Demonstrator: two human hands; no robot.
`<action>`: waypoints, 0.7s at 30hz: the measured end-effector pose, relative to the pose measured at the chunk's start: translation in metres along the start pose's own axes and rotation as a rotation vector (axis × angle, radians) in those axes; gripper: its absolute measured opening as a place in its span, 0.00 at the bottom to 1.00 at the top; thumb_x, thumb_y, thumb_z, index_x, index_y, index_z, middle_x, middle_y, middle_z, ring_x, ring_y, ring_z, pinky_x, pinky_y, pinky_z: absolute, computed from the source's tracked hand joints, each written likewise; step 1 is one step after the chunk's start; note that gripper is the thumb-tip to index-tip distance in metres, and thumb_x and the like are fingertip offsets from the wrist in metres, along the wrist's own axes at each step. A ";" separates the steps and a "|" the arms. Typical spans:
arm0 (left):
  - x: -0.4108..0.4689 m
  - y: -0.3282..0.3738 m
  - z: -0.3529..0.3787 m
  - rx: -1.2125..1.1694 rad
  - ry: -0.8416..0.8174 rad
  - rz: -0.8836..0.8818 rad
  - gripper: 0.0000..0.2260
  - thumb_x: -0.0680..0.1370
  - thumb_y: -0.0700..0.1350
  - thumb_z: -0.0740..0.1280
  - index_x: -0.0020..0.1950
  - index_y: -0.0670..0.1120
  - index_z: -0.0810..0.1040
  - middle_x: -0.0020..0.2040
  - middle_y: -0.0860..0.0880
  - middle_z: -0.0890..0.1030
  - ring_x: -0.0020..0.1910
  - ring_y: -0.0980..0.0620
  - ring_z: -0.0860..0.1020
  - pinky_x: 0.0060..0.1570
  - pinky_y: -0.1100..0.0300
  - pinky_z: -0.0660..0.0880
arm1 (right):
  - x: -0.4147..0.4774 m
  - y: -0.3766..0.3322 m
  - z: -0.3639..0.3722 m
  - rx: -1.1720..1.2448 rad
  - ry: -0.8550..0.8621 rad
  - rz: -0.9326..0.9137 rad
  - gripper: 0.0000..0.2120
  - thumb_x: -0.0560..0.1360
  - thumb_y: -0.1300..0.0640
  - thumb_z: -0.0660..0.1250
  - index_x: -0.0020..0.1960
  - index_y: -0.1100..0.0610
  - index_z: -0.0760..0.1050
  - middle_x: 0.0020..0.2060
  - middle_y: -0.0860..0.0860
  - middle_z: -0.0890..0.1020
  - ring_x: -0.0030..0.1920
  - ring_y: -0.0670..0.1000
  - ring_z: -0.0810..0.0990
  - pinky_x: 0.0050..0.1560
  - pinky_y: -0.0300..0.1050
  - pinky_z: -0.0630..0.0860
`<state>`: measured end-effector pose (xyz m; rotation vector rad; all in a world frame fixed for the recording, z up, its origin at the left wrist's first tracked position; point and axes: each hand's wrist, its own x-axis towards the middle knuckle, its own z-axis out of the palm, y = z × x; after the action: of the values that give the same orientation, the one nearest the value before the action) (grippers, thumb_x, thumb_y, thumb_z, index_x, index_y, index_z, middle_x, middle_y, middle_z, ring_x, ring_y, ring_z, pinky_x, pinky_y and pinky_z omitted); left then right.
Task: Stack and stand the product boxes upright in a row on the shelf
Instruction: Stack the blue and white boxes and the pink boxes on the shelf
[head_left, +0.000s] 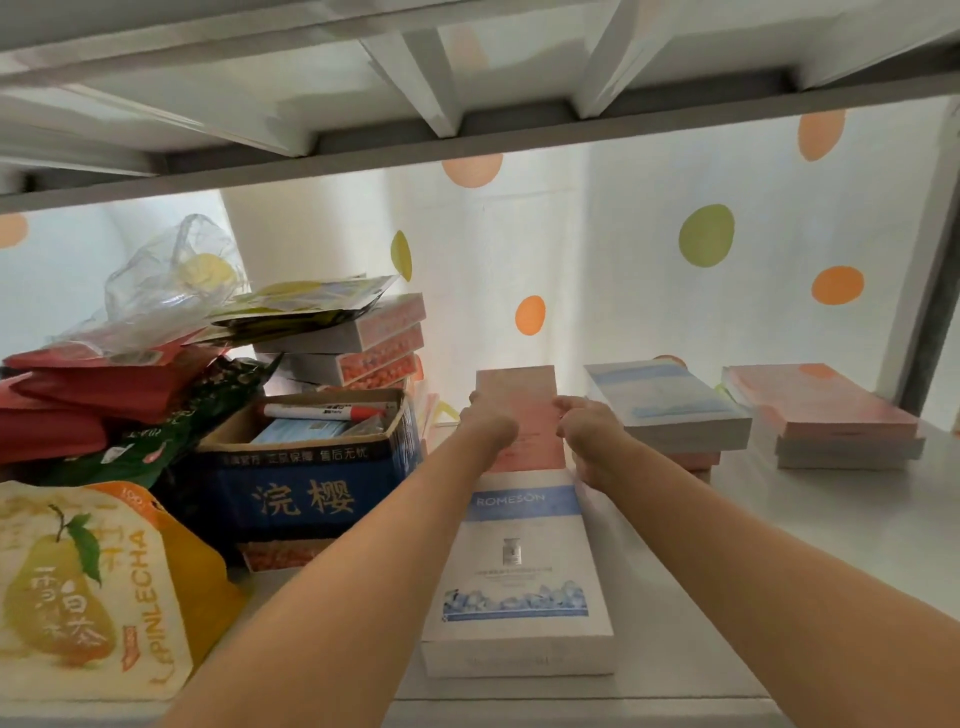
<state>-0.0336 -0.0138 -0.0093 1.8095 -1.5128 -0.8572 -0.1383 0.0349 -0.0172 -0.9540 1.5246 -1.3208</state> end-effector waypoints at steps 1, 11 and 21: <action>-0.001 0.005 -0.001 -0.040 0.036 0.007 0.19 0.81 0.41 0.55 0.72 0.40 0.64 0.69 0.42 0.71 0.67 0.43 0.72 0.64 0.53 0.69 | -0.002 -0.005 0.000 0.040 -0.001 -0.037 0.23 0.78 0.72 0.51 0.64 0.56 0.75 0.60 0.54 0.78 0.53 0.53 0.77 0.54 0.46 0.78; -0.039 0.026 -0.031 -0.421 0.035 0.350 0.15 0.80 0.38 0.53 0.65 0.48 0.68 0.57 0.47 0.77 0.53 0.46 0.78 0.52 0.50 0.80 | -0.020 -0.043 -0.021 0.291 0.020 -0.233 0.28 0.76 0.76 0.48 0.66 0.58 0.75 0.57 0.55 0.82 0.55 0.58 0.82 0.58 0.56 0.79; -0.093 0.010 -0.067 -0.834 -0.285 0.384 0.16 0.77 0.39 0.69 0.65 0.45 0.76 0.56 0.47 0.82 0.46 0.50 0.83 0.38 0.55 0.80 | -0.096 -0.036 -0.065 0.432 -0.054 -0.449 0.25 0.76 0.75 0.61 0.67 0.56 0.73 0.60 0.49 0.82 0.59 0.48 0.81 0.49 0.39 0.79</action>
<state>0.0020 0.0805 0.0464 0.7941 -1.3049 -1.3218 -0.1695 0.1403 0.0338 -1.0671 0.9477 -1.8305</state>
